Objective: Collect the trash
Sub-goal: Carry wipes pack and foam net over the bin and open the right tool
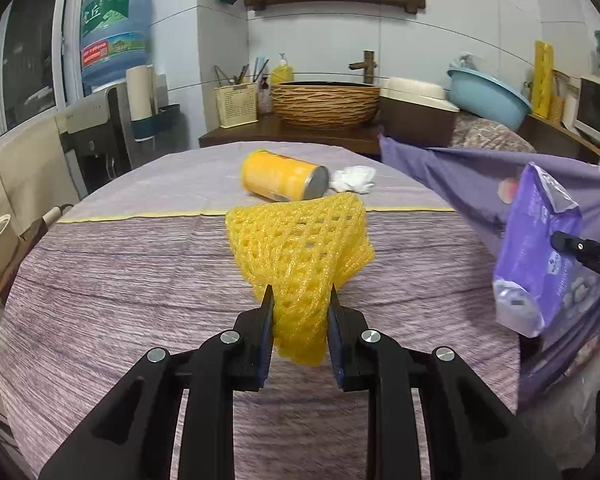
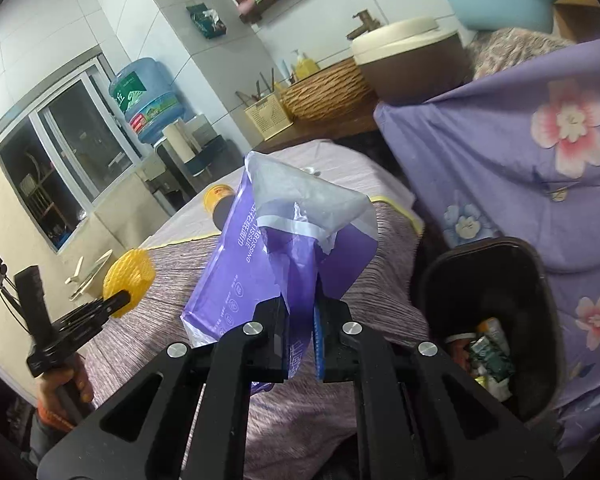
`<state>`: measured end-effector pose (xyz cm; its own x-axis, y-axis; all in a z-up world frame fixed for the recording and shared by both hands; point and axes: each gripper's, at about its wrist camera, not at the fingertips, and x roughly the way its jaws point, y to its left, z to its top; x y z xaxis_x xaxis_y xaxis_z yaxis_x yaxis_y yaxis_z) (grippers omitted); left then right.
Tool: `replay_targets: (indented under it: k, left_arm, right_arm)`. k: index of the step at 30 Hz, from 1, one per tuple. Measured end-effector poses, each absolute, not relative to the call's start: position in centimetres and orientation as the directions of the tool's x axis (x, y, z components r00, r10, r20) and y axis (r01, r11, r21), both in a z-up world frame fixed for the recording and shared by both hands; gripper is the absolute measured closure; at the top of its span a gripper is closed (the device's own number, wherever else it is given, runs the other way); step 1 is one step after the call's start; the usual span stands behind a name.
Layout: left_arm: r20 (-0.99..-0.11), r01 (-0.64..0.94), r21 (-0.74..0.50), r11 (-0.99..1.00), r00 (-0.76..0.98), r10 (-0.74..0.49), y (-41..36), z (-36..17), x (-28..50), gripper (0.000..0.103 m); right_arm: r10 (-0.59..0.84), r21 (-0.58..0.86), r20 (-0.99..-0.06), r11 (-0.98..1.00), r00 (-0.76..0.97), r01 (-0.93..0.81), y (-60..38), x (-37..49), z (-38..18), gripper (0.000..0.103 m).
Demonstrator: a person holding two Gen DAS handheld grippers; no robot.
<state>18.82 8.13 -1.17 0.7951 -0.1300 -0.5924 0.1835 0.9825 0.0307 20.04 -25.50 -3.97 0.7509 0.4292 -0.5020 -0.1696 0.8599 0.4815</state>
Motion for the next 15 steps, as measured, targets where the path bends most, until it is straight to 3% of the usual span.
replay_targets:
  k: [15]
  left_arm:
    - [-0.576,0.402,-0.043,0.915,0.738,-0.352,-3.3,-2.4,16.4,0.079]
  right_arm:
    - [0.171,0.395,-0.547,0.916,0.819,0.073,-35.3,14.7,-5.6,0.094]
